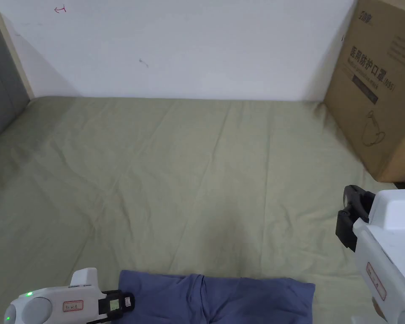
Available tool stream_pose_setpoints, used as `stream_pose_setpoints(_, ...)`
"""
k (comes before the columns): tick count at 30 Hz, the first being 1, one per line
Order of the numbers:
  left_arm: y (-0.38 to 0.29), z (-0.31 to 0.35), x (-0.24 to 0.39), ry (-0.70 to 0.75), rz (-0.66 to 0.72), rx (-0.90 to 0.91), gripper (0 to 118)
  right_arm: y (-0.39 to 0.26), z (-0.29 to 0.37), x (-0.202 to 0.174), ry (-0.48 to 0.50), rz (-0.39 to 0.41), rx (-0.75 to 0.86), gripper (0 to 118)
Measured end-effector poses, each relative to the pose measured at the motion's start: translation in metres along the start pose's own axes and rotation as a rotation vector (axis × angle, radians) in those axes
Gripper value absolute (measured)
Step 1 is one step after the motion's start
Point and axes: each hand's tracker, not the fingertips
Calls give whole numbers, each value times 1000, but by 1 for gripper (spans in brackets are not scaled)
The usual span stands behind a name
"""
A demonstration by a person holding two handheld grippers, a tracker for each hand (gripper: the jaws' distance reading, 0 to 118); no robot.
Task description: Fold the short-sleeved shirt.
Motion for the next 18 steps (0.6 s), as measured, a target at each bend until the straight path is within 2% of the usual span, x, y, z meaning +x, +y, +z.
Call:
stream_pose_setpoints(6,11,39,-2,70,-46,20,7,6,8,3,5,-9,30,0)
stream_pose_setpoints(12,18,95,-18,213,-17,33,7,5,14,4,17,-13,43,0)
stream_pose_setpoints(15,19,108,1,207,4,35,7,3,16,5,20,-21,45,0)
stream_pose_setpoints(18,23,107,37,128,31,49,7,2,17,6,22,-29,45,0)
